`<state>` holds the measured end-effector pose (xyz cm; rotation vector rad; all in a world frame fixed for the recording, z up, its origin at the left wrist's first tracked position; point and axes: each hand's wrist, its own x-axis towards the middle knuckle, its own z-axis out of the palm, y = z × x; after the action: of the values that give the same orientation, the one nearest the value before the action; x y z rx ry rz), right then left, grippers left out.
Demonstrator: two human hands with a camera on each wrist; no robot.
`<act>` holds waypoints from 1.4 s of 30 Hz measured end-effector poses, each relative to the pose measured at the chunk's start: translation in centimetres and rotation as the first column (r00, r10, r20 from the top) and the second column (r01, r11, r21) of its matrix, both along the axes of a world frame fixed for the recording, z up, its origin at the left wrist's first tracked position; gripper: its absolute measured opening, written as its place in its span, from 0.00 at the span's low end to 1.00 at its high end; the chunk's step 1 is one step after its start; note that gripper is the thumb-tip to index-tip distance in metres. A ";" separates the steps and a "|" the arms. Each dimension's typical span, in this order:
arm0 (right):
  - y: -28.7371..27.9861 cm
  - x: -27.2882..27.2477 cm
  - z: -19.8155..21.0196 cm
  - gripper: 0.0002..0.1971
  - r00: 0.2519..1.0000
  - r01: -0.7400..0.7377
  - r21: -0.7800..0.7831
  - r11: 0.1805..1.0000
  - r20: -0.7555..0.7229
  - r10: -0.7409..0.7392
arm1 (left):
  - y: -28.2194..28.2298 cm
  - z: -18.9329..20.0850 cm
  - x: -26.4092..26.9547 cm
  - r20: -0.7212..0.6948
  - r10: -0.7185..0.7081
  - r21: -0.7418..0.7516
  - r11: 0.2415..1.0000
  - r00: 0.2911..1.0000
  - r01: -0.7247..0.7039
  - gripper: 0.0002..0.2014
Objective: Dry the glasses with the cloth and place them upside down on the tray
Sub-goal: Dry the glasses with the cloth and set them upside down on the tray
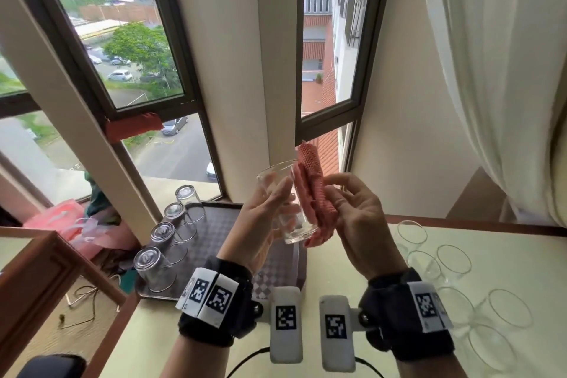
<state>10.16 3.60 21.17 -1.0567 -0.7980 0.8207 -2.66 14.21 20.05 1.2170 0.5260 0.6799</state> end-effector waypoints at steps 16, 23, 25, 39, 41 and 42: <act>-1.2 0.9 -1.1 0.34 0.974 -0.202 -0.090 0.975 0.090 0.210 | -2.5 -0.4 1.8 0.069 -0.114 0.057 0.992 0.991 0.110 0.33; -1.7 1.0 -1.3 0.46 0.940 -0.242 -0.113 0.964 0.217 0.262 | -3.4 0.0 2.2 0.178 -0.130 -0.006 0.991 0.975 0.133 0.32; -1.8 0.9 -1.3 0.47 0.941 -0.234 -0.127 0.964 0.218 0.258 | -3.5 -0.2 2.1 0.195 -0.144 -0.025 0.988 0.970 0.152 0.33; -2.0 0.5 -1.7 0.50 0.897 0.024 -0.065 0.998 0.441 0.007 | -2.6 0.7 2.2 0.113 -0.247 0.104 0.966 0.962 0.236 0.14; -1.8 0.5 -1.6 0.51 0.902 0.001 -0.069 0.998 0.431 0.029 | -2.9 1.2 2.3 0.095 -0.276 0.134 0.956 0.957 0.262 0.14; -1.7 0.6 -1.5 0.51 0.917 -0.016 -0.067 0.998 0.396 0.042 | -3.0 1.4 2.3 0.104 -0.267 0.117 0.960 0.958 0.255 0.14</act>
<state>10.74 1.86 19.64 -1.2924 -1.1393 0.6650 -0.32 11.22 21.49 1.3051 0.2260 0.5540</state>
